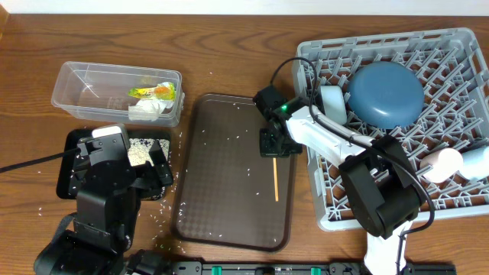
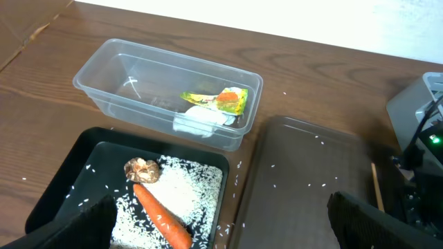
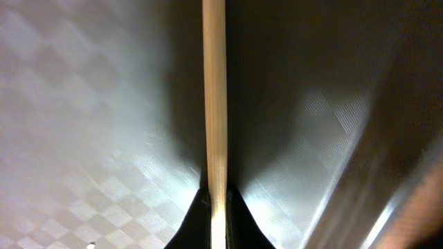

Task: Sort waste into correct bins and load items into the dishwasher rack
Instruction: 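Insert the chopsticks upright into the dish rack with the right gripper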

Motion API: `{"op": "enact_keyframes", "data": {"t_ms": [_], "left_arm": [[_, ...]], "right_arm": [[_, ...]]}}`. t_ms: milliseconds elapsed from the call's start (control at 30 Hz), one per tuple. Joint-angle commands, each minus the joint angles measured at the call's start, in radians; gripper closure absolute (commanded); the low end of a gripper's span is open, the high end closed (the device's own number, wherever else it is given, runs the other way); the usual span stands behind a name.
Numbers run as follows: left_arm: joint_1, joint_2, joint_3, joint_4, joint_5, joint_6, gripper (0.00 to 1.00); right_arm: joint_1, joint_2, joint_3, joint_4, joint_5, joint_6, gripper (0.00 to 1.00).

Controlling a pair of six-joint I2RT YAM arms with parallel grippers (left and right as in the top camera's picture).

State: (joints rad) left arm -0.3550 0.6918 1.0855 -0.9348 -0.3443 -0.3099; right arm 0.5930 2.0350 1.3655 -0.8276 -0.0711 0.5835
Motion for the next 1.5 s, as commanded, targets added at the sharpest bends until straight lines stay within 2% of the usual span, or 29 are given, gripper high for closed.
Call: {"op": "enact_keyframes", "data": {"t_ms": [0,133,333,567,800,1033,1467], "left_arm": [[0.005,0.001,0.01,0.0,-0.016,0.009,0.02],[0.005,0.001,0.01,0.0,-0.016,0.009,0.02],[0.005,0.001,0.01,0.0,-0.016,0.009,0.02],[0.005,0.001,0.01,0.0,-0.016,0.009,0.02],[0.005,0.001,0.01,0.0,-0.016,0.009,0.02],[0.005,0.001,0.01,0.0,-0.016,0.009,0.02],[0.005,0.001,0.01,0.0,-0.016,0.009,0.02]], "right_arm": [[-0.004,0.003,-0.007,0.012,0.019,-0.142,0.99],[-0.005,-0.059,0.043,-0.044,0.018,-0.189,0.99],[-0.021,-0.248,0.104,-0.107,0.028,-0.302,0.99],[-0.151,-0.418,0.105,-0.167,0.18,-0.378,0.99],[-0.272,-0.369,0.084,-0.214,0.169,-0.457,0.99],[-0.265,-0.312,0.084,-0.204,0.172,-0.468,0.99],[-0.264,-0.299,0.084,-0.188,0.09,-0.397,0.99]]}}
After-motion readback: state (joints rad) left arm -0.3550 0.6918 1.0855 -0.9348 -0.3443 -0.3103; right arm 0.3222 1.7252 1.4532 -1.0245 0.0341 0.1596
